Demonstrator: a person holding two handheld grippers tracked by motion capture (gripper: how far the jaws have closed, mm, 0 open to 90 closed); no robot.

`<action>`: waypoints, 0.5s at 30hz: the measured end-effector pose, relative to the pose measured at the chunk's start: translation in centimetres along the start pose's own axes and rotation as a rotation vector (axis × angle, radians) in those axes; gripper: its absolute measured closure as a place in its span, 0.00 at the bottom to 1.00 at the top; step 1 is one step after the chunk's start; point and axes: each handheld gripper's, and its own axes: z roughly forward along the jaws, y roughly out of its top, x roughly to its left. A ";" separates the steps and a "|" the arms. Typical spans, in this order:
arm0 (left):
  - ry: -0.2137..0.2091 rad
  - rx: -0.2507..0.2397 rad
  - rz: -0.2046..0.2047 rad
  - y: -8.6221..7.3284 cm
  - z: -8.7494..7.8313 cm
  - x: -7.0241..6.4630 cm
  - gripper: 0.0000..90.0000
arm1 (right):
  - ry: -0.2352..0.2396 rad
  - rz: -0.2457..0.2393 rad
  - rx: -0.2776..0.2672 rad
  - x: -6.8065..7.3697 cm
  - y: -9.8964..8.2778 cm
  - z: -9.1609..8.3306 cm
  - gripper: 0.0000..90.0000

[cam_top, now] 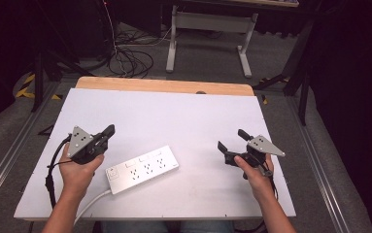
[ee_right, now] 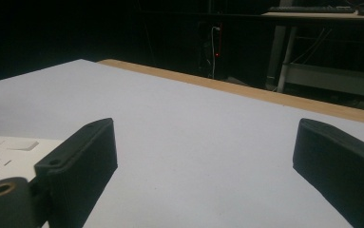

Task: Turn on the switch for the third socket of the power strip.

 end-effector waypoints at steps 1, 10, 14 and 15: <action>0.007 -0.005 -0.003 0.0 -0.1 0.2 1.00 | 0.000 -0.001 0.000 0.0 0.0 0.0 0.09; 0.057 -0.011 -0.012 -0.2 -1.3 1.6 1.00 | 0.002 0.003 0.000 0.0 0.0 0.0 0.09; 0.082 -0.025 -0.027 -0.2 -1.9 2.3 1.00 | 0.002 0.005 0.001 -0.1 -0.1 0.1 0.09; 0.089 -0.030 -0.031 -0.3 -2.0 2.4 1.00 | 0.002 0.005 0.001 -0.1 -0.1 0.0 0.09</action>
